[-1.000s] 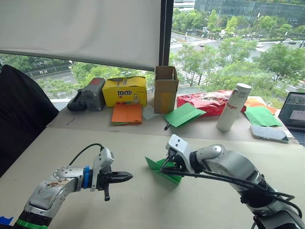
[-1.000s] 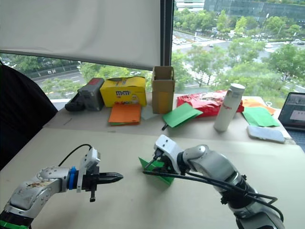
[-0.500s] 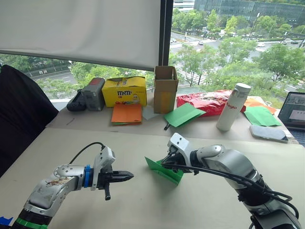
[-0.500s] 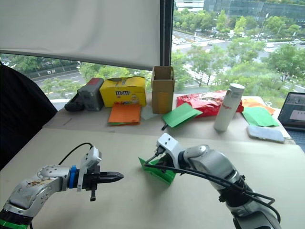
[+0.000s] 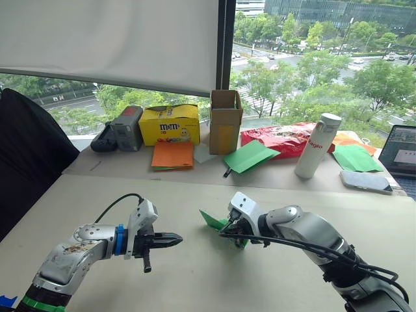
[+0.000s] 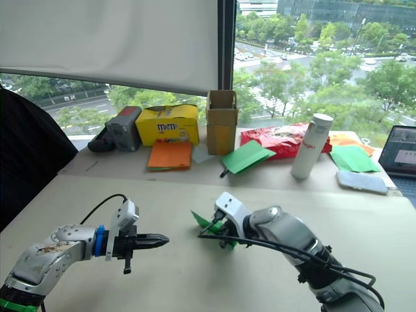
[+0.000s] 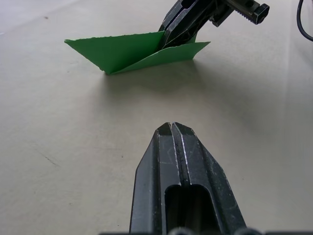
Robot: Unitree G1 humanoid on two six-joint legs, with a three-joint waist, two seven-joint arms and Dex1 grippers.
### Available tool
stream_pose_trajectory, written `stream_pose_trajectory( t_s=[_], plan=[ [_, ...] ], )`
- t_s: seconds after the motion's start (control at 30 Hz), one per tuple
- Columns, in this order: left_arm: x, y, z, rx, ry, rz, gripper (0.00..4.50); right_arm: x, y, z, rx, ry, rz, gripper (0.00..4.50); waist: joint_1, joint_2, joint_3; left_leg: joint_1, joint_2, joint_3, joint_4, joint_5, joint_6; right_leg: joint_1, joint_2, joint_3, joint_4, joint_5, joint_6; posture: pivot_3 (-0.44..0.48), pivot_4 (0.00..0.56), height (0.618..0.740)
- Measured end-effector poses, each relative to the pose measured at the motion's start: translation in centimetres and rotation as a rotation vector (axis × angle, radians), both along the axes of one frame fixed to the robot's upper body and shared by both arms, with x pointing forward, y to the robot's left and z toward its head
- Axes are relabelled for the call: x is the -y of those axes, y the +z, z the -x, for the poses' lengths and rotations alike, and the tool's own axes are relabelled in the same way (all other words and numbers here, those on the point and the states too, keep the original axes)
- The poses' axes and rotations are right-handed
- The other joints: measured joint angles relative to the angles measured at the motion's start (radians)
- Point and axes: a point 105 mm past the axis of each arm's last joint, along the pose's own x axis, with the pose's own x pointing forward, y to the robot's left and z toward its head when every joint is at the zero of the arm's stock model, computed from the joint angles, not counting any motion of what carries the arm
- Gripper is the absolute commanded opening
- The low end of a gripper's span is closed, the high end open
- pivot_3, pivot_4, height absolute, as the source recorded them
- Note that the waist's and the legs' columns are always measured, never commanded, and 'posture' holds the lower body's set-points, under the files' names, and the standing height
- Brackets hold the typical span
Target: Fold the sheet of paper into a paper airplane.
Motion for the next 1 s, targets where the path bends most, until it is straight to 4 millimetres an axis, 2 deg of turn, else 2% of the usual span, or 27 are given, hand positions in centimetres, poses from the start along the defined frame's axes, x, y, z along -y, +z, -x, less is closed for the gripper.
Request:
stream_pose_trajectory(
  t_s=[0.13, 0.27, 0.33, 0.4, 0.5, 0.57, 0.63, 0.77, 1.0],
  plan=[
    [0.1, -0.2, -0.1, -0.002, -0.016, -0.011, 0.0, 1.0, 1.2, -0.5, 0.019, -0.041, -0.039, 0.04, 0.002, 0.0, 0.0, 0.0, 0.0, 0.0, 0.0, 0.0, 0.0, 0.0, 0.0, 0.0, 0.0, 0.0, 0.0, 0.0, 0.15, 0.656],
    [0.2, -0.3, -0.4, 0.002, -0.031, -0.02, 0.0, 4.0, 3.1, -2.1, 0.085, -0.159, -0.05, 0.04, 0.005, 0.0, 0.0, 0.0, -0.001, 0.0, 0.0, 0.0, 0.0, 0.001, 0.0, 0.0, -0.001, 0.0, 0.0, 0.0, 0.15, 0.656],
    [0.6, -0.2, -0.8, 0.013, -0.04, -0.007, 0.0, 6.6, 3.6, -3.4, 0.109, -0.277, -0.042, 0.04, 0.006, 0.0, 0.0, 0.0, -0.001, 0.0, 0.0, 0.0, 0.0, 0.001, 0.0, 0.0, -0.002, 0.0, 0.0, 0.0, 0.15, 0.656],
    [1.0, -0.2, -0.9, 0.015, -0.054, 0.004, 0.0, 10.3, 3.7, -4.8, 0.123, -0.441, -0.023, 0.04, 0.008, 0.0, 0.0, 0.0, -0.001, 0.001, 0.0, 0.0, 0.0, 0.001, 0.0, 0.0, -0.002, 0.0, 0.0, 0.0, 0.15, 0.656],
    [1.2, -0.4, -1.0, 0.008, -0.055, 0.019, 0.0, 17.2, 4.4, -6.6, 0.177, -0.714, 0.022, 0.04, 0.011, 0.001, 0.001, -0.001, -0.001, 0.002, 0.0, 0.0, 0.0, 0.001, 0.0, 0.001, -0.002, 0.0, 0.0, 0.0, 0.15, 0.656],
    [1.3, -0.5, -1.1, 0.009, -0.054, 0.023, 0.0, 20.9, 5.4, -7.0, 0.214, -0.846, 0.039, 0.04, 0.011, 0.001, 0.001, -0.001, -0.001, 0.003, 0.0, 0.0, 0.0, 0.001, 0.0, 0.002, -0.002, 0.0, 0.0, 0.0, 0.15, 0.656],
    [1.4, -0.5, -1.2, 0.024, -0.058, 0.024, 0.0, 23.2, 6.1, -7.2, 0.249, -0.925, 0.053, 0.04, 0.007, 0.001, 0.001, -0.004, 0.0, 0.004, -0.001, 0.0, 0.0, 0.002, 0.001, 0.003, -0.002, 0.0, 0.0, 0.0, 0.15, 0.656],
    [1.6, -0.4, -1.4, 0.044, -0.056, 0.023, 0.0, 25.9, 5.1, -7.2, 0.249, -1.014, 0.057, 0.04, -0.002, -0.001, 0.003, -0.003, 0.0, 0.005, 0.0, 0.0, 0.0, 0.002, 0.002, 0.004, 0.0, 0.0, 0.0, 0.0, 0.15, 0.656],
    [1.4, -0.8, -1.2, 0.037, -0.049, 0.014, 0.0, 27.8, 2.4, -6.0, 0.171, -1.073, 0.058, 0.04, 0.0, 0.001, 0.004, -0.003, 0.0, 0.006, 0.0, 0.0, 0.0, 0.002, 0.003, 0.004, 0.0, 0.0, 0.0, 0.0, 0.15, 0.656]
  ],
)
